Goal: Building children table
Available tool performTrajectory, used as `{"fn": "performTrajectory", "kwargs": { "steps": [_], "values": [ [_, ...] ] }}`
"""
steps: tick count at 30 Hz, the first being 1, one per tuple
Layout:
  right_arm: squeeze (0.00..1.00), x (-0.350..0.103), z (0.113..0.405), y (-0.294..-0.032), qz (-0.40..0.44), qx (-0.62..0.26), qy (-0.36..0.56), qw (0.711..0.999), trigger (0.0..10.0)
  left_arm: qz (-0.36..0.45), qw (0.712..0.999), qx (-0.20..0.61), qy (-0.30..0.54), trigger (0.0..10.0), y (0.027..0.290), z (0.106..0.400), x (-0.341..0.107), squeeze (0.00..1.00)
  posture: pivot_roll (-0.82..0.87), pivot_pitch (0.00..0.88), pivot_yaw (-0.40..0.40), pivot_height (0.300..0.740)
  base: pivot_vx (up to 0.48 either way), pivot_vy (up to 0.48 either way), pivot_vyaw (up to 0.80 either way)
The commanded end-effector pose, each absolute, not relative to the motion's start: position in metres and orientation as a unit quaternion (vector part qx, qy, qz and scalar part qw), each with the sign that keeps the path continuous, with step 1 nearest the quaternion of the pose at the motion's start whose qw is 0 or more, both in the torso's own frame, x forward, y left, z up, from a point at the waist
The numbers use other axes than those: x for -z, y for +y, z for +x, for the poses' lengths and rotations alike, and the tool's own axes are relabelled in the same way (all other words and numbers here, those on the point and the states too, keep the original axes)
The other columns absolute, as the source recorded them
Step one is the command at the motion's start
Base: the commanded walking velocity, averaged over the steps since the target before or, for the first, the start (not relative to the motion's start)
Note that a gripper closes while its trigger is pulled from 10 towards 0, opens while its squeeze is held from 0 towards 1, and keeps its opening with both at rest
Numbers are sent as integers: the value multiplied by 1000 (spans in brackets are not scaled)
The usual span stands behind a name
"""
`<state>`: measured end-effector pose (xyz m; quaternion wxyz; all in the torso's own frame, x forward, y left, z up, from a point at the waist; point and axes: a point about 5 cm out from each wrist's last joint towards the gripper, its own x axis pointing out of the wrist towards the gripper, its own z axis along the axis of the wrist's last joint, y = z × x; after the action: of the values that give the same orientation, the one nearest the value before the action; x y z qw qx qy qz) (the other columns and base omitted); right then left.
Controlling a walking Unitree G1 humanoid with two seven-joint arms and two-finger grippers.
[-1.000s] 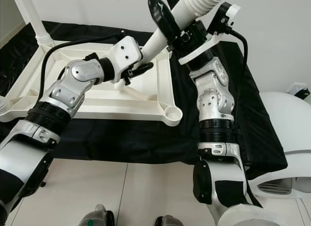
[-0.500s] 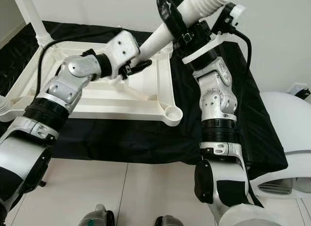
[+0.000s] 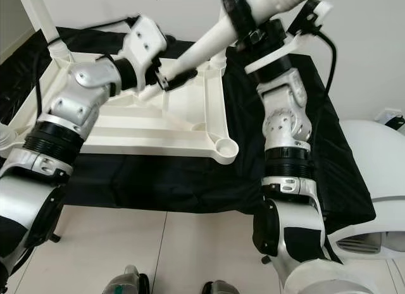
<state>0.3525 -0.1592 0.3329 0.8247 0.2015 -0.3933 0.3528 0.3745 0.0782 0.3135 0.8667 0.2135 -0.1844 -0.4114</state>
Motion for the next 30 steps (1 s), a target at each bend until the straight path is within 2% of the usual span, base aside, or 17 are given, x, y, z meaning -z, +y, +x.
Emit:
{"fn": "performTrajectory", "kwargs": {
  "steps": [1, 8, 9, 10, 11, 14, 21, 23, 30],
  "values": [
    [0, -335, 355, -171, 204, -318, -405, 833, 10000, 203, 864, 414, -203, 10000, 82, 370, -332, 0, 43, 21, -2, 740, 0, 0, 0],
    [0, -337, 359, -187, 225, -269, -416, 839, 10000, 162, 868, 415, -220, 10000, 88, 364, -348, 0, 42, 25, 0, 740, 0, 0, 0],
    [0, -338, 361, -192, 235, -253, -421, 839, 10000, 143, 871, 414, -222, 10000, 90, 363, -350, 0, 42, 27, 1, 740, 0, 0, 0],
    [0, -339, 362, -205, 271, -214, -431, 833, 10000, 62, 881, 413, -222, 10000, 95, 362, -354, 0, 41, 30, 2, 740, 0, 0, 0],
    [0, -339, 362, -205, 271, -214, -431, 833, 10000, 62, 881, 413, -222, 10000, 95, 362, -354, 0, 41, 30, 2, 740, 0, 0, 0],
    [0, -338, 365, -215, 309, -179, -437, 825, 10000, -18, 887, 411, -208, 10000, 99, 361, -351, 0, 42, 34, 5, 740, 0, 0, 0],
    [0, -335, 367, -220, 333, -159, -438, 820, 10000, -54, 892, 407, -190, 10000, 100, 362, -342, 0, 42, 34, 5, 740, 0, 0, 0],
    [0, -330, 370, -226, 363, -139, -439, 810, 10000, -143, 894, 394, -158, 10000, 102, 364, -328, 0, 48, 42, 9, 740, 0, 0, 0],
    [0, -325, 375, -227, 409, -133, -433, 792, 10000, -228, 898, 365, -96, 10000, 100, 372, -300, 0, 53, 49, 5, 740, 0, 0, 0]
  ]
}}
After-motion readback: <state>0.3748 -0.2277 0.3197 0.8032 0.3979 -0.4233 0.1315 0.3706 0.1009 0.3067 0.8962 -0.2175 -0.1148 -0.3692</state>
